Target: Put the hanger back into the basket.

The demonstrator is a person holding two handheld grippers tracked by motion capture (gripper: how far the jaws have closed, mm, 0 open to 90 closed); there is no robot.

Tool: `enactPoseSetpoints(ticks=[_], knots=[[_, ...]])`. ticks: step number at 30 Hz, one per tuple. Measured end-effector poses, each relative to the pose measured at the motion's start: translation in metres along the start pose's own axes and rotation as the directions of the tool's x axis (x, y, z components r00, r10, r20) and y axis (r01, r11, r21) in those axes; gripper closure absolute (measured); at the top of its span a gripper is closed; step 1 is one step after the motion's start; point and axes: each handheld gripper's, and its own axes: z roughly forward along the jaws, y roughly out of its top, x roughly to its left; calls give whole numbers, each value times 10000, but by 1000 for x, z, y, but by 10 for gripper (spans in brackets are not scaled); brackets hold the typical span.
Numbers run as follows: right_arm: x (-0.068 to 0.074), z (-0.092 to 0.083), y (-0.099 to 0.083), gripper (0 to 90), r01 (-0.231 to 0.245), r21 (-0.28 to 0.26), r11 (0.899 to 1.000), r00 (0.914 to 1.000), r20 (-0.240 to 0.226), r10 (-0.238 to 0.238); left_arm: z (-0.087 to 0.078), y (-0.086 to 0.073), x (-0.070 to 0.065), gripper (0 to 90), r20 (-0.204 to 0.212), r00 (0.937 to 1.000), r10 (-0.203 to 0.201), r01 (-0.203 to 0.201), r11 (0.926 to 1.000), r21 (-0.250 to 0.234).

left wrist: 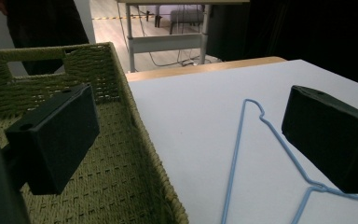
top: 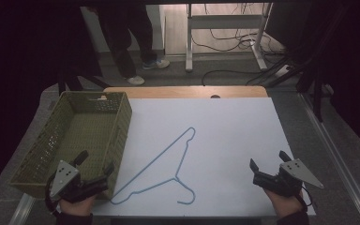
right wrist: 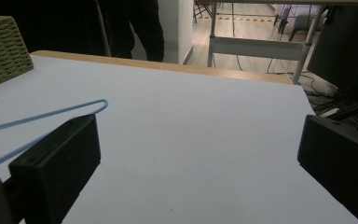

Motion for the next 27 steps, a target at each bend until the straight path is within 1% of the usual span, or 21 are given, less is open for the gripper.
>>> enactPoseSetpoints(ticks=[2, 5, 9, 10, 12, 15, 16, 17, 18, 19, 20, 21, 22, 23, 24, 25, 26, 27], knots=[[0, 0, 0, 0, 22, 18, 10000, 10000, -17, -22, -1, 0, 0, 43, -10, 10000, -18, 18, 10000, 9], [1, 0, 0, 0, 57, 9, 10000, 10000, 0, -57, -2, 2, 0, 40, 88, 9999, -52, 52, 10000, 70], [2, 1, 0, 0, 62, 67, 10000, 9999, -89, -61, -2, 6, -1, 32, 483, 9988, -68, 54, 9996, 294], [2, 1, 0, 0, 60, 64, 10000, 9999, -93, -59, -3, 8, -1, 22, 692, 9975, -126, 103, 9994, 327], [2, 1, 0, 0, 54, 60, 10000, 9999, -120, -53, -3, 11, -2, 13, 1098, 9933, -354, 295, 9981, 547], [3, 1, 0, 0, 34, 70, 10000, 9999, -154, -33, -6, 15, -4, 23, 1579, 9858, -575, 499, 9974, 520], [3, 1, 0, 0, 26, 61, 10000, 9999, -160, -25, -6, 16, -4, 50, 1916, 9792, -665, 570, 9969, 547], [3, 1, 0, 0, 16, 64, 10000, 9998, -174, -15, -5, 18, -6, 63, 2182, 9735, -690, 555, 9962, 675], [3, 1, 1, 0, 21, 82, 10000, 9998, -178, -19, -4, 18, -7, 64, 2356, 9691, -730, 553, 9952, 810], [3, 1, 1, 0, 21, 82, 10000, 9998, -178, -19, -4, 18, -7, 46, 2356, 9691, -730, 553, 9952, 810], [3, 1, 1, 0, 27, 90, 10000, 9999, -165, -25, -1, 20, -12, 30, 2530, 9640, -813, 557, 9927, 1069], [3, 1, 1, 0, 19, 94, 10000, 9999, -166, -17, 0, 21, -15, 47, 2713, 9596, -746, 465, 9930, 1085], [3, 1, 1, 0, 17, 91, 10000, 9999, -156, -16, 4, 22, -19, 64, 3156, 9465, -672, 276, 9914, 1283], [3, 0, 1, 0, 16, 84, 10000, 9999, -151, -14, 6, 23, -22, 71, 3465, 9365, -546, 48, 9897, 1429], [3, 0, 1, 0, 3, 64, 10000, 9999, -165, -2, 8, 23, -26, 76, 3580, 9326, -449, -82, 9893, 1455], [3, 0, 1, 0, -16, 40, 10000, 9999, -153, 16, 10, 24, -31, 78, 3789, 9249, -304, -298, 9879, 1521], [3, 0, 1, 0, -15, 34, 10000, 9999, -165, 16, 14, 24, -35, 99, 4151, 9094, -252, -490, 9847, 1672], [3, 0, 1, 0, -4, 42, 10000, 9998, -182, 5, 17, 24, -41, 97, 4304, 9026, -85, -757, 9811, 1781]])
